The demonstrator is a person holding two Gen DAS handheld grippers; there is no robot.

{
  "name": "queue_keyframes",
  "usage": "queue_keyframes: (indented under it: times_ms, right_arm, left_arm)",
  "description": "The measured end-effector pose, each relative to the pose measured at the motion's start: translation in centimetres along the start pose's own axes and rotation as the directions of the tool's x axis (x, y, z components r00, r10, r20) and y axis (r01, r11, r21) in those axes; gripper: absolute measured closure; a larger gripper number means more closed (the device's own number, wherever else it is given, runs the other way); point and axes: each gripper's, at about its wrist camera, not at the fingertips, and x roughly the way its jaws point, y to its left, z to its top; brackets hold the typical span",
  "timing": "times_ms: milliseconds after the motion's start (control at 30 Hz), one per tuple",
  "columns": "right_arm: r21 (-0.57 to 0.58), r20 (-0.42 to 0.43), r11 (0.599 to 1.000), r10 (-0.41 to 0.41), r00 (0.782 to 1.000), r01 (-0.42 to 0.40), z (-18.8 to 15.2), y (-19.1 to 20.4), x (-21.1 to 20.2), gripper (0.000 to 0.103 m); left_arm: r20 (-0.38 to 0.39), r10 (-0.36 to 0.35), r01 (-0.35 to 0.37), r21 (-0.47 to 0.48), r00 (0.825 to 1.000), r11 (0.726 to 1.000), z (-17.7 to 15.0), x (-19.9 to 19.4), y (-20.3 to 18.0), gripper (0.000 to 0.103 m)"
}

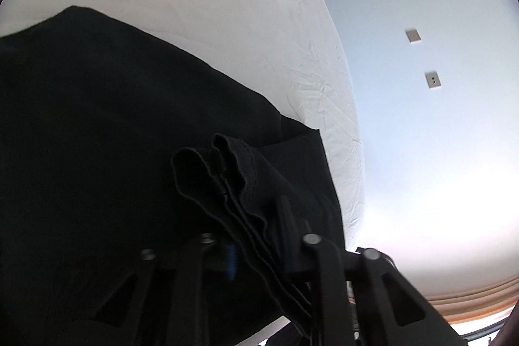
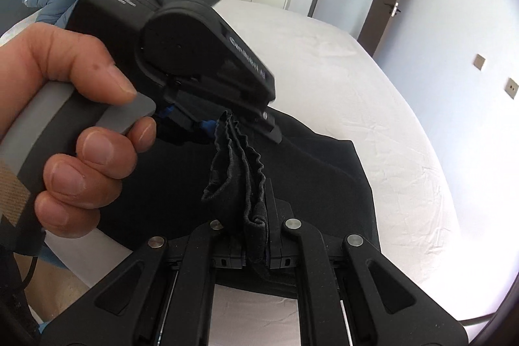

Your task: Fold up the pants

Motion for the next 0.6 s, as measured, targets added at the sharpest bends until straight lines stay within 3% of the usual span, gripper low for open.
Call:
queue_keyframes:
  times_ms: [100,267,600]
  right_arm:
    - [-0.042,-0.002,0.999,0.018,1.000,-0.018,0.0,1.3,-0.5,0.097]
    - [-0.104,-0.005,0.991,0.081,0.997,-0.081,0.1,3.9,-0.9,0.097]
    - [-0.055,-0.104,0.964,0.255,0.961,-0.261,1.3,8.1,2.0,0.096]
  left_arm:
    - [-0.002,0.018,-0.018,0.059,1.000,0.998,0.7,-1.4,0.1,0.095]
    - [-0.020,0.123,-0.117,0.175,0.992,0.978,2.6,-3.9,1.1,0.095]
    - [-0.021,0.263,-0.253,0.210,0.965,0.945,4.3,-6.1,5.6,0.095]
